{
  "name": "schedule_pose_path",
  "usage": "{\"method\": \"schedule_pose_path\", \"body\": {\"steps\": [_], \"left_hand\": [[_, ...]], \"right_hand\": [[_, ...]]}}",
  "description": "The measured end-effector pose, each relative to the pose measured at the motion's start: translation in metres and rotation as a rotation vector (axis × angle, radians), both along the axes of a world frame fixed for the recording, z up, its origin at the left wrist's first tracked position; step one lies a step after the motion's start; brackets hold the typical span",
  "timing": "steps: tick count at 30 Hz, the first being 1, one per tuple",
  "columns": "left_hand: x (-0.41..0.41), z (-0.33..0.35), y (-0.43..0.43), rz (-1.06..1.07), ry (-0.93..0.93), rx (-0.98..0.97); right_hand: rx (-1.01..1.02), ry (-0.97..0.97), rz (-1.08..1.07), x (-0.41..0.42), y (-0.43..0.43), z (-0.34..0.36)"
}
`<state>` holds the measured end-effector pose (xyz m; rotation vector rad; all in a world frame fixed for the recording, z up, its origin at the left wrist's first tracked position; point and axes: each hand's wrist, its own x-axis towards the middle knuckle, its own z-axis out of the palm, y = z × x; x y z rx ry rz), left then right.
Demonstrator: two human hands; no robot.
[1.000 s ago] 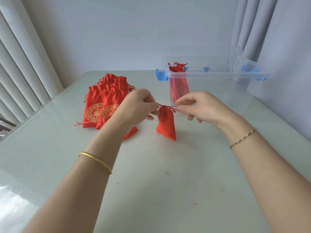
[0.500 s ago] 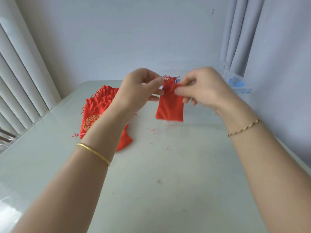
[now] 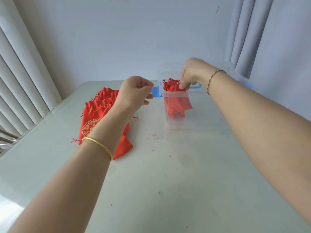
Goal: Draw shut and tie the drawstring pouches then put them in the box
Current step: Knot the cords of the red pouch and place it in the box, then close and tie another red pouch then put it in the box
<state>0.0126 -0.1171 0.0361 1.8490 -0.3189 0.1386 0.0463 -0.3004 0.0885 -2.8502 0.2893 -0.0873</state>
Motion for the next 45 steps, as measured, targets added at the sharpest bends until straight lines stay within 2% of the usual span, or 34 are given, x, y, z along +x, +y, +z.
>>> {"method": "schedule_pose_path", "body": {"steps": [2, 4, 6, 9, 13, 17, 19, 23, 30, 32, 36, 41, 45], "left_hand": [[0.005, -0.003, 0.005, 0.031, -0.003, 0.008], [0.009, -0.006, 0.009, 0.054, -0.009, 0.031], [0.012, -0.011, 0.015, 0.081, -0.02, 0.069], [0.014, -0.022, 0.029, 0.146, -0.06, 0.148], [0.012, -0.04, 0.051, 0.234, -0.102, 0.427], [0.007, -0.059, 0.074, 0.397, -0.091, 0.658], [-0.001, -0.065, 0.081, 0.464, -0.07, 0.75], [-0.014, -0.075, 0.087, 0.526, -0.034, 0.899], [-0.013, -0.085, 0.089, 0.451, -0.04, 0.918], [-0.016, -0.081, 0.087, 0.366, -0.091, 0.839], [-0.031, -0.064, 0.067, 0.007, -0.257, 0.64], [-0.044, -0.053, 0.036, -0.193, -0.294, 0.553], [-0.04, -0.06, 0.02, -0.244, -0.202, 0.502]], "right_hand": [[0.014, 0.075, 0.008, 0.003, 0.006, -0.004], [-0.108, 0.223, -0.015, 0.003, 0.014, -0.008], [-0.152, 0.288, -0.065, 0.003, 0.019, -0.013], [-0.131, 0.249, -0.091, 0.0, 0.019, -0.013], [-0.119, 0.005, -0.088, -0.009, 0.017, -0.007], [0.018, -0.368, -0.126, -0.023, 0.029, -0.008], [0.019, -0.456, -0.086, -0.043, 0.05, -0.012], [0.074, -0.506, 0.067, -0.082, 0.086, -0.043], [0.204, -0.273, 0.134, -0.099, 0.099, -0.105], [0.32, -0.289, 0.174, -0.098, 0.094, -0.113], [0.537, -0.326, 0.375, -0.104, 0.087, -0.112], [0.54, -0.284, 0.375, -0.107, 0.066, -0.109], [0.545, -0.331, 0.326, -0.107, 0.042, -0.115]]}}
